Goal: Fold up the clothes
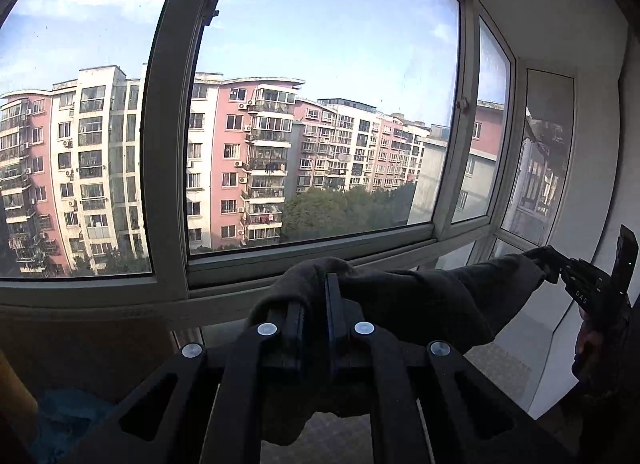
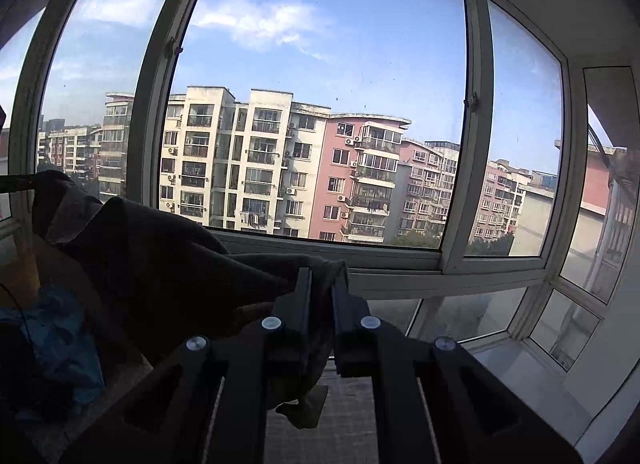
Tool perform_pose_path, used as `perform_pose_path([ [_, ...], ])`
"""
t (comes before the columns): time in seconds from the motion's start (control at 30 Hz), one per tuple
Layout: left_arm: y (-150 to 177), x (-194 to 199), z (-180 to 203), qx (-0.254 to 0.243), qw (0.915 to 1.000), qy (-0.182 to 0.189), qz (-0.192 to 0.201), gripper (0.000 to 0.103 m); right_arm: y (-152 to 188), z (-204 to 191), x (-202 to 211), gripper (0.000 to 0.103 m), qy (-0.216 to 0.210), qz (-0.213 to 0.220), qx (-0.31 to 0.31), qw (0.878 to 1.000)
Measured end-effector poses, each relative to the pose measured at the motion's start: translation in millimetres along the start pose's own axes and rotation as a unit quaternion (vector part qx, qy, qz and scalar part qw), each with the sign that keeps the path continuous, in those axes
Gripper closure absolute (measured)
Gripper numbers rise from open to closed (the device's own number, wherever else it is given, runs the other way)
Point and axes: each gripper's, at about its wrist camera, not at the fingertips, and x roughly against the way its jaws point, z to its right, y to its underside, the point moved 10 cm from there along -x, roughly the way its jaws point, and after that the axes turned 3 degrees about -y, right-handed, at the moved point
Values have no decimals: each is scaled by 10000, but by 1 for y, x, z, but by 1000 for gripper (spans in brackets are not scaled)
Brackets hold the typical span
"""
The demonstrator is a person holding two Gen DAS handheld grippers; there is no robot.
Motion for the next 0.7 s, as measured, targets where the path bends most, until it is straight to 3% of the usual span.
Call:
perform_pose_path([
  [0.07,40,15,0,-184,9998,42,-110,95,67,-16,5,95,-234,-464,-135,9986],
  [0.13,104,16,-3,-324,9983,71,-485,95,149,-33,1,95,-390,-1053,-309,9932],
  [0.2,183,10,-7,-225,9945,147,-1012,95,237,-50,-7,95,-476,-1809,-498,9811],
  [0.27,272,-1,-9,-65,9853,282,-1685,95,326,-68,-15,95,-543,-2607,-687,9614],
  [0.33,366,-13,-4,27,9685,412,-2455,95,414,-85,-21,94,-607,-3386,-872,9349],
  [0.43,498,-25,-3,423,9294,510,-3632,95,518,-108,-23,94,-745,-4479,-867,8868],
  [0.47,531,-26,-4,554,9157,519,-3947,95,542,-113,-22,94,-778,-4751,-820,8726],
  [0.57,600,-20,-10,667,8813,428,-4658,94,562,-114,-16,93,-901,-5060,-692,8550],
  [0.6,611,-15,-12,710,8743,409,-4784,94,558,-113,-13,91,-971,-5075,-717,8531],
  [0.63,614,-10,-15,769,8708,416,-4838,94,553,-110,-10,81,-1043,-5105,-714,8505],
  [0.67,613,-5,-17,788,8698,430,-4852,94,548,-107,-7,72,-1115,-5134,-711,8479],
  [0.7,608,1,-20,758,8702,434,-4848,94,542,-104,-4,70,-1187,-5163,-708,8452],
])
